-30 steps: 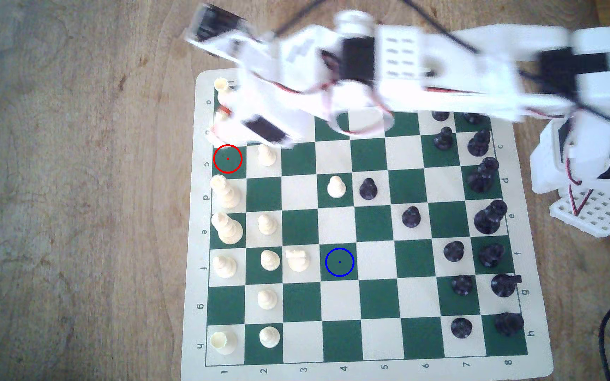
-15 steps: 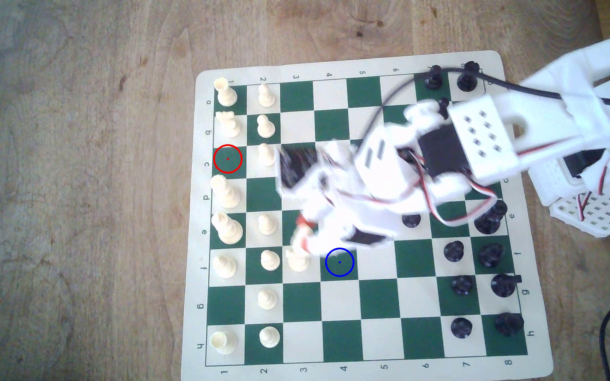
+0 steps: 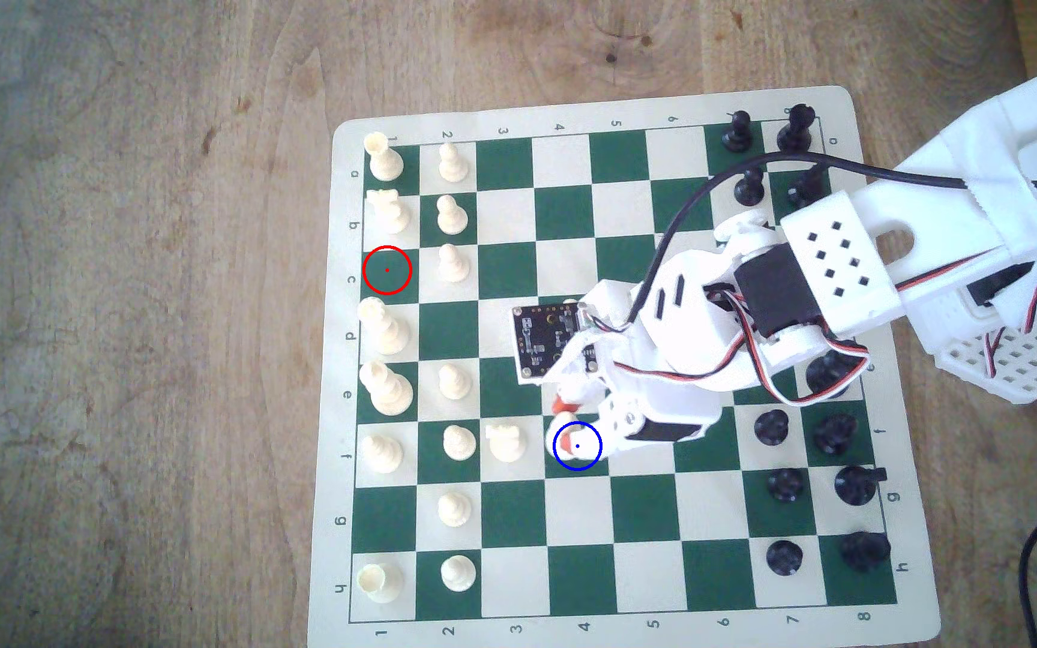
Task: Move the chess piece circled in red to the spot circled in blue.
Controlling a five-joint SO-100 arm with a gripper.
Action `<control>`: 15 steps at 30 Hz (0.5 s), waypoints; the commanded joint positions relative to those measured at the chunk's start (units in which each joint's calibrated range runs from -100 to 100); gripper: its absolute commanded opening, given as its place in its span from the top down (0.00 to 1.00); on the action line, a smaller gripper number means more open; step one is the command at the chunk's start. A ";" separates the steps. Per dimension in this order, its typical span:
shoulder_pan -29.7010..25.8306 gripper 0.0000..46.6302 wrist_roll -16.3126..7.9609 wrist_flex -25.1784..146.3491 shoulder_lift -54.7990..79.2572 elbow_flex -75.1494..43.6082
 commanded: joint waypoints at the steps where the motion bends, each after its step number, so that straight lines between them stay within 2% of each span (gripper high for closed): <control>1: -0.18 0.88 0.15 -2.54 1.27 -1.45; 15: 0.22 0.88 0.39 -4.10 7.21 -2.81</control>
